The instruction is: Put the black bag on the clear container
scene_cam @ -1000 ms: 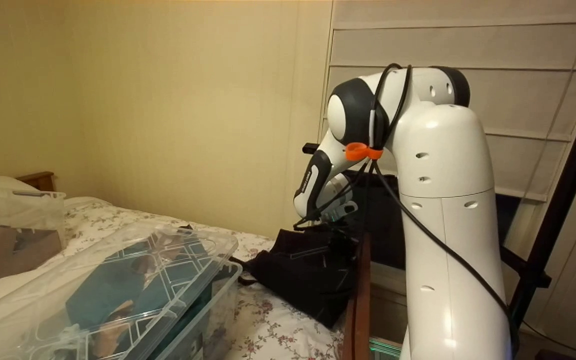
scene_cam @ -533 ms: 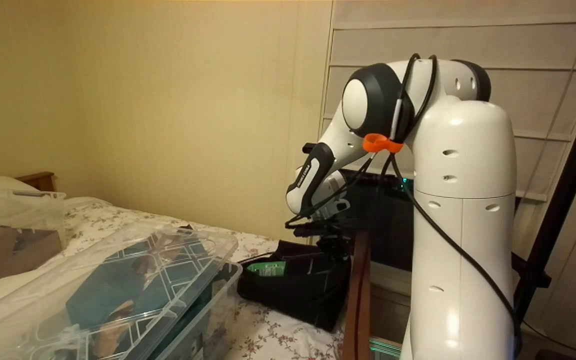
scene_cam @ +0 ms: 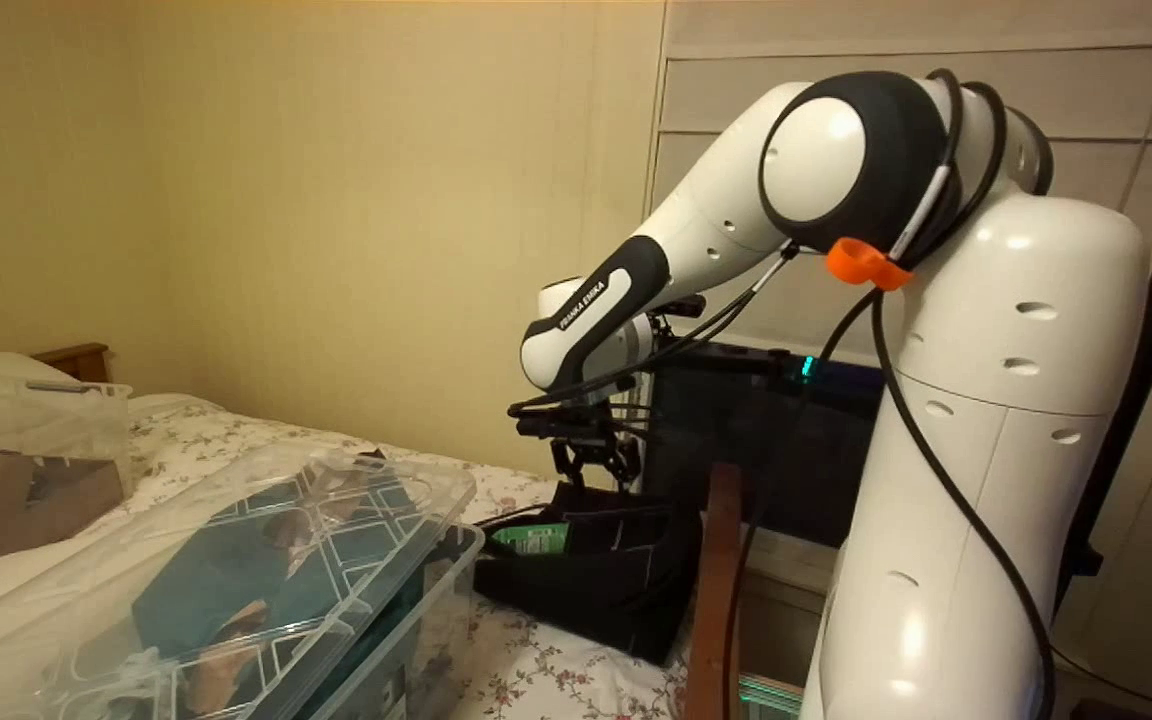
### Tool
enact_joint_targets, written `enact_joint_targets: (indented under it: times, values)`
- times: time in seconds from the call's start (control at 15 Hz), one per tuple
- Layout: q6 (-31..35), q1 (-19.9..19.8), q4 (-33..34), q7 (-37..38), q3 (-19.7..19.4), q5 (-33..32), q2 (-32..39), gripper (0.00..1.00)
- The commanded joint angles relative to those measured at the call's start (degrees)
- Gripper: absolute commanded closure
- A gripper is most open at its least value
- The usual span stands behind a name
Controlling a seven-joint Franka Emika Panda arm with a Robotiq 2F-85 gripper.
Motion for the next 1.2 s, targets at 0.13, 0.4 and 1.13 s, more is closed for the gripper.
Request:
enact_joint_targets:
  times: [0.13, 0.4, 1.13]
  values:
    - [8.1, -4.3, -0.9, -0.8, 6.0, 2.3, -4.6, 0.00]
    - [18.0, -4.4, 0.4, -13.6, 7.3, 12.8, -0.4, 0.00]
    - [40.7, -3.1, 12.2, -33.5, 10.1, 19.4, 20.9, 0.00]
